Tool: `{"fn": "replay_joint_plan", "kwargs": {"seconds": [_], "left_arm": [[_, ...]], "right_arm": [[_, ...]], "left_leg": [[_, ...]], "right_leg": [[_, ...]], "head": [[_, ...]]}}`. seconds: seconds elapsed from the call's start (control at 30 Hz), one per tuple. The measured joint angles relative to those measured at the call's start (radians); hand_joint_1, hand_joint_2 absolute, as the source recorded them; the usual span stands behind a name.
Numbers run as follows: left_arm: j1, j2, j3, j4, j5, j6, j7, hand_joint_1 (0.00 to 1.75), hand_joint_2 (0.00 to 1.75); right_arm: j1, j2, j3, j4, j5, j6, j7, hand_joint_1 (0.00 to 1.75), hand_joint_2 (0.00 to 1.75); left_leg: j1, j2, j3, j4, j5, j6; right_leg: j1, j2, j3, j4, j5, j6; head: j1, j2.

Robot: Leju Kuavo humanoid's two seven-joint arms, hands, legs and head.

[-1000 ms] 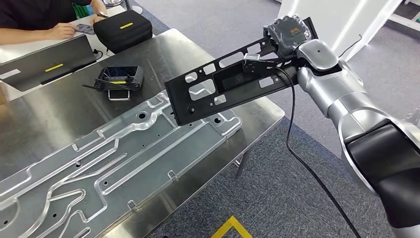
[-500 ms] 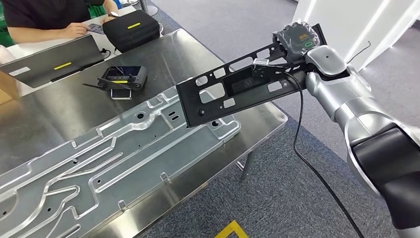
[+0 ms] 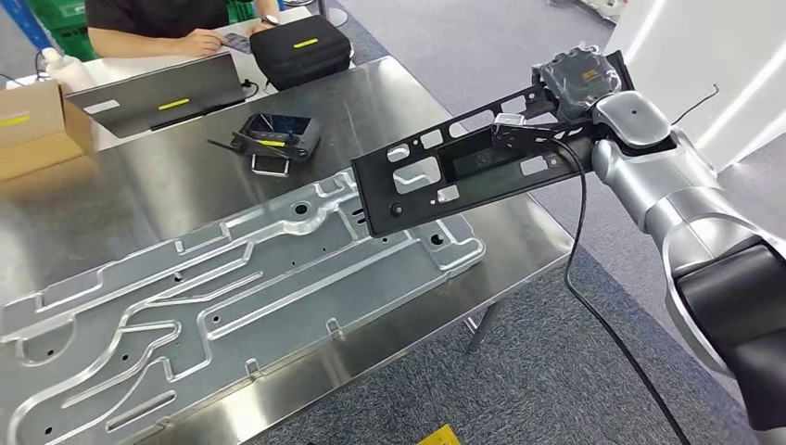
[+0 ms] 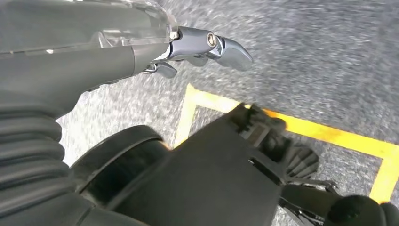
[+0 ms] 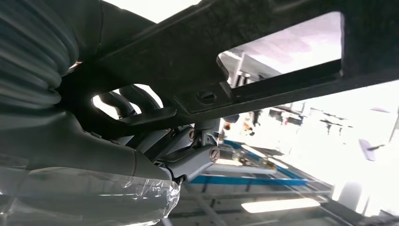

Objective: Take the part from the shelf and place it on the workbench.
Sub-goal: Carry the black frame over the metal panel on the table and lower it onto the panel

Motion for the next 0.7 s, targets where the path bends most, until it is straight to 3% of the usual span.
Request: {"fn": "replay_joint_plan", "kwargs": {"seconds": [0.03,0.1,0.17,0.2,0.23,0.27,0.33,0.4,0.47,0.53,0.6,0.63,0.7], "left_arm": [[0.000,-0.001,0.001,0.000,0.001,0.000,0.000,0.00,1.75],[-0.003,-0.004,0.004,0.000,0.002,0.000,-0.001,0.00,1.75],[-0.003,-0.005,0.006,0.000,0.001,-0.001,-0.004,0.00,1.75],[-0.002,-0.006,0.006,0.000,-0.001,-0.002,-0.004,0.00,1.75],[-0.001,-0.006,0.007,0.000,-0.003,-0.004,-0.004,0.00,1.75],[-0.001,-0.006,0.007,0.000,-0.004,-0.005,-0.003,0.00,1.75],[-0.003,-0.005,0.007,0.000,-0.007,-0.007,-0.001,0.00,1.75],[-0.006,-0.005,0.007,0.000,-0.009,-0.009,0.002,0.00,1.75],[-0.007,-0.005,0.007,0.000,-0.010,-0.011,0.004,0.00,1.75],[-0.006,-0.004,0.007,0.000,-0.013,-0.012,0.005,0.00,1.75],[-0.009,-0.004,0.007,0.000,-0.016,-0.012,0.005,0.00,1.75],[-0.010,-0.004,0.007,0.000,-0.016,-0.012,0.005,0.00,1.75],[-0.010,-0.004,0.007,0.000,-0.016,-0.012,0.005,0.00,1.75]], "right_arm": [[0.000,-0.004,-0.001,-0.001,0.000,-0.001,-0.001,1.75,1.75],[0.002,-0.019,-0.002,-0.002,0.000,-0.001,-0.004,1.75,1.75],[0.013,-0.035,-0.002,-0.003,0.000,-0.001,-0.007,1.75,1.75],[0.020,-0.044,-0.002,-0.005,0.000,-0.001,-0.008,1.75,1.75],[0.025,-0.052,-0.002,-0.008,0.000,-0.001,-0.009,1.75,1.75],[0.029,-0.060,-0.003,-0.012,0.000,-0.001,-0.009,1.75,1.75],[0.033,-0.075,-0.005,-0.020,-0.001,-0.002,-0.009,1.75,1.75],[0.039,-0.088,-0.010,-0.027,-0.001,-0.004,-0.006,1.75,1.75],[0.048,-0.093,-0.012,-0.035,0.001,-0.005,-0.001,1.75,1.75],[0.052,-0.095,-0.014,-0.044,0.002,-0.007,0.001,1.75,1.75],[0.053,-0.100,-0.016,-0.048,0.001,-0.007,0.002,1.75,1.75],[0.054,-0.104,-0.018,-0.049,0.001,-0.007,0.002,1.75,1.75],[0.059,-0.110,-0.020,-0.053,0.000,-0.005,0.003,1.75,1.75]], "left_leg": [[0.004,-0.011,0.004,-0.010,0.007,0.002],[0.008,-0.034,0.006,-0.019,0.016,0.006],[0.009,-0.061,0.004,-0.017,0.017,0.007],[0.010,-0.076,0.004,-0.014,0.017,0.006],[0.012,-0.091,0.003,-0.009,0.015,0.004],[0.013,-0.105,0.002,-0.002,0.012,0.000],[0.015,-0.130,-0.007,0.017,0.004,-0.011],[0.018,-0.152,-0.021,0.028,0.001,-0.023],[0.020,-0.171,-0.030,0.026,0.004,-0.034],[0.018,-0.139,-0.043,0.049,-0.011,-0.045],[0.017,-0.074,-0.090,0.150,-0.065,-0.055],[0.019,-0.054,-0.124,0.220,-0.095,-0.058],[0.024,-0.042,-0.169,0.310,-0.120,-0.061]], "right_leg": [[-0.002,0.021,-0.009,0.021,-0.016,0.005],[-0.007,0.073,-0.056,0.123,-0.073,0.013],[-0.011,0.089,-0.112,0.238,-0.113,0.019],[-0.015,0.091,-0.122,0.256,-0.108,0.023],[-0.019,0.092,-0.114,0.236,-0.085,0.026],[-0.024,0.098,-0.089,0.180,-0.048,0.030],[-0.035,0.137,-0.033,0.060,-0.001,0.037],[-0.035,0.163,-0.012,0.013,0.002,0.033],[-0.033,0.144,-0.012,0.009,0.003,0.020],[-0.035,0.122,-0.009,0.004,0.005,0.006],[-0.034,0.100,-0.005,0.001,0.004,-0.004],[-0.032,0.090,-0.004,0.001,0.003,-0.007],[-0.030,0.074,-0.003,0.001,0.000,-0.008]], "head": [[0.000,0.000],[0.000,0.000],[0.000,0.000],[0.000,0.000],[0.000,0.000],[0.000,0.000],[0.000,0.000],[0.000,0.000],[0.000,0.000],[0.000,0.000],[0.000,0.000],[0.000,0.000],[-0.001,0.000]]}}
